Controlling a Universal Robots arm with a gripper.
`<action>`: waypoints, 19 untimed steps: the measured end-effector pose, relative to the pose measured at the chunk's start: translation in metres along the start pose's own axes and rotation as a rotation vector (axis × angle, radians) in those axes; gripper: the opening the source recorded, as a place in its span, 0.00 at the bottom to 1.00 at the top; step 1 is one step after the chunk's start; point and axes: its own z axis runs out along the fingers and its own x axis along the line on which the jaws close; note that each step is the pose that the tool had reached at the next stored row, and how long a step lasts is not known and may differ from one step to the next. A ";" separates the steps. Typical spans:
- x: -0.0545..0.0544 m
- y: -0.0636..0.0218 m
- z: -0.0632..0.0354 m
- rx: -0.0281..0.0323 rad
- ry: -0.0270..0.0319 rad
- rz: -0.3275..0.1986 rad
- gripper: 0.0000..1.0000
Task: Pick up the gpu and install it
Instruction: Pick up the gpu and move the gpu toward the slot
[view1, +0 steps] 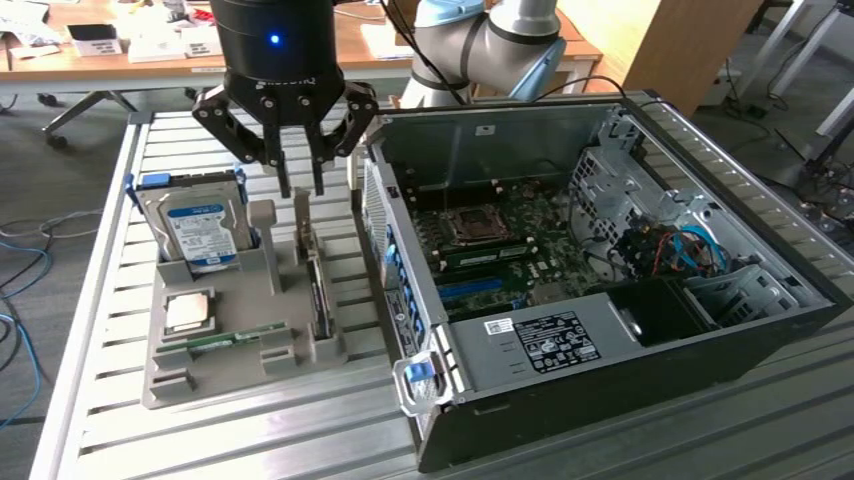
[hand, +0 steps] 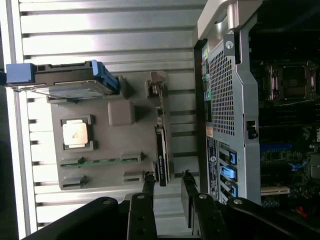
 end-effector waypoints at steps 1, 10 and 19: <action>0.000 0.0000 0.0002 0.0000 0.0000 0.000 0.36; 0.000 -0.0001 0.0031 -0.0005 -0.0001 0.000 0.36; 0.000 -0.0002 0.0060 -0.0017 0.0001 0.000 0.36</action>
